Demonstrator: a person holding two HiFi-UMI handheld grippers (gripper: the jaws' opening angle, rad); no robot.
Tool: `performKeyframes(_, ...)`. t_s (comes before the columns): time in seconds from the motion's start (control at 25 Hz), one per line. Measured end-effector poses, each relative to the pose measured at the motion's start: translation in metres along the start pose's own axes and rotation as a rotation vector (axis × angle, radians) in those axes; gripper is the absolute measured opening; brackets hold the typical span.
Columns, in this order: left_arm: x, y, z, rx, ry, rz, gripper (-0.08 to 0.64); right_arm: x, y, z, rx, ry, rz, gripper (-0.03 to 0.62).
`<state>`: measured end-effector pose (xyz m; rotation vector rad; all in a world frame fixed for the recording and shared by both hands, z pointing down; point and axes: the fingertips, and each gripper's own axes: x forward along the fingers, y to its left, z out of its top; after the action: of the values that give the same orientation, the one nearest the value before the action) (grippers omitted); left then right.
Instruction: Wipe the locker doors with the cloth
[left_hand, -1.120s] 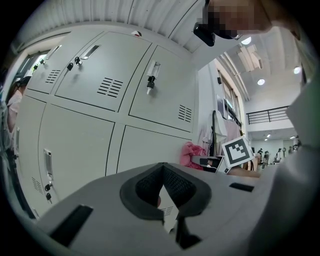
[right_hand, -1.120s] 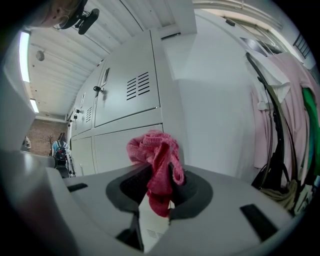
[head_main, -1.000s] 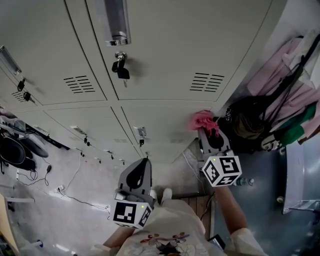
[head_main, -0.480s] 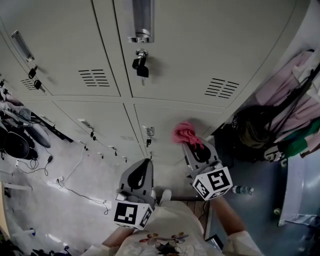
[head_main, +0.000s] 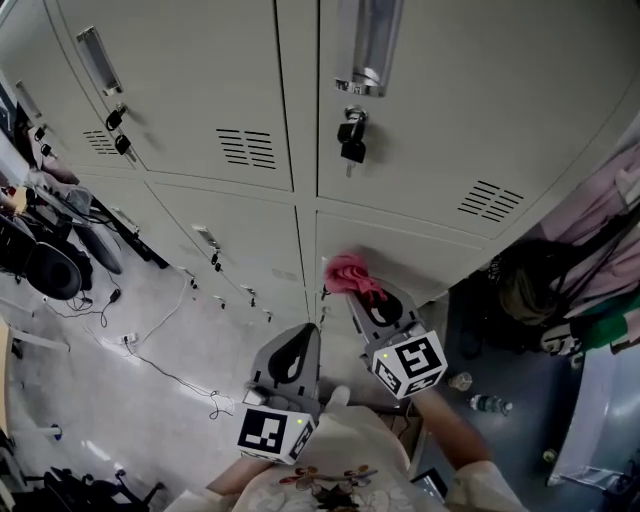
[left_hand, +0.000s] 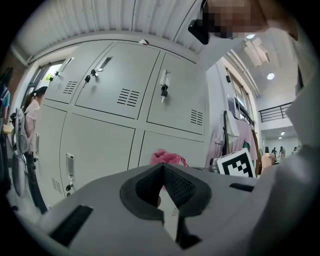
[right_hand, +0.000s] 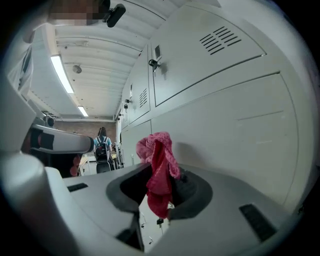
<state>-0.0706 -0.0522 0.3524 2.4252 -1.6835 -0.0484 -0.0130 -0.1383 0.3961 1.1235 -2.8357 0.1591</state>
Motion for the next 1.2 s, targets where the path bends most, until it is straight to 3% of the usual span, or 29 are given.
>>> performKeyframes(0.32,-0.006,0.014,0.005,0.007,-0.014,0.049,0.006,0.040,0.020,-0.014,-0.008,0.029,0.090,0.107)
performKeyframes(1.2,-0.003,0.016,0.008,0.024,-0.008,0.043,0.006,0.065,-0.006,-0.018,0.040,0.056,-0.034,0.107)
